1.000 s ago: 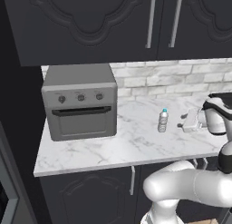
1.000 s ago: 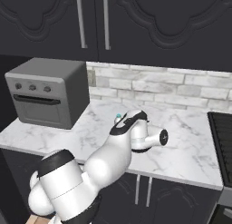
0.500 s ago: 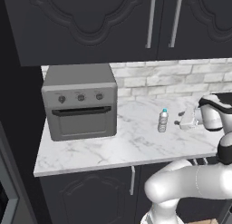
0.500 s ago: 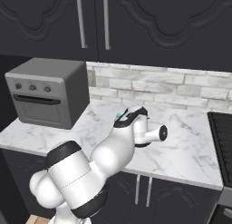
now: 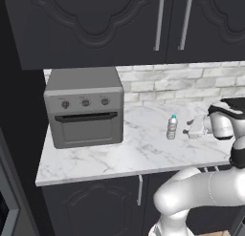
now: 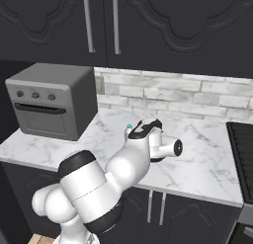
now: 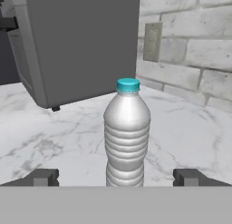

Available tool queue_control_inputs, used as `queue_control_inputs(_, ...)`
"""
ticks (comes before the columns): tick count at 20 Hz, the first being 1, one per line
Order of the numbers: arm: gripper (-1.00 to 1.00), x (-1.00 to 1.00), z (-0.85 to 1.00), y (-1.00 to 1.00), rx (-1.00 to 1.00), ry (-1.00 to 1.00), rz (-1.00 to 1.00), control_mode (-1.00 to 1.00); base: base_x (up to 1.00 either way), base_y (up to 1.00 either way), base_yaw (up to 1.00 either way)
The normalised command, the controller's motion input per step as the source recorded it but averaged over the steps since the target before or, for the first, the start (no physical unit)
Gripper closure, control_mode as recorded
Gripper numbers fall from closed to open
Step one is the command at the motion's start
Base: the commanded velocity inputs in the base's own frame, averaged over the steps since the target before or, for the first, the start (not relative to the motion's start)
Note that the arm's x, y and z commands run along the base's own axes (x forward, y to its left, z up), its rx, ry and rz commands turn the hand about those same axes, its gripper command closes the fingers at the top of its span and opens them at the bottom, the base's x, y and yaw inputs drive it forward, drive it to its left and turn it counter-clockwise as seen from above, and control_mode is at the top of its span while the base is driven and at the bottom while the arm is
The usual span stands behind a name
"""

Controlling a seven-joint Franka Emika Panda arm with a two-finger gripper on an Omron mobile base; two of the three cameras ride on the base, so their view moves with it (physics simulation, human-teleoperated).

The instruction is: Take the bottled waters from the counter and place them in the freezer to freeze. Close the freezer door after placing the bottles.

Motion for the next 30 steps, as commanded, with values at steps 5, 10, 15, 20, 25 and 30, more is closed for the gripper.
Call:
queue_control_inputs(5,-1.0,0.1,-0.21,0.0,0.0,0.0,0.0,-1.0,0.0,0.0,0.0)
queue_control_inputs(10,-1.0,0.16,-0.08,0.0,0.0,0.0,0.0,-1.0,0.0,0.0,0.0)
queue_control_inputs(15,-1.0,0.14,0.0,0.01,0.0,0.0,0.0,-1.0,0.0,0.0,0.0)
queue_control_inputs(20,-1.0,0.02,0.0,0.1,0.0,0.0,0.0,-1.0,0.0,0.0,0.0)
queue_control_inputs(25,-1.0,0.0,0.0,0.0,0.0,0.01,0.0,-1.0,0.0,0.0,0.0)
queue_control_inputs(30,-1.0,0.0,0.0,0.09,0.0,0.02,0.02,-1.0,0.0,0.0,0.0)
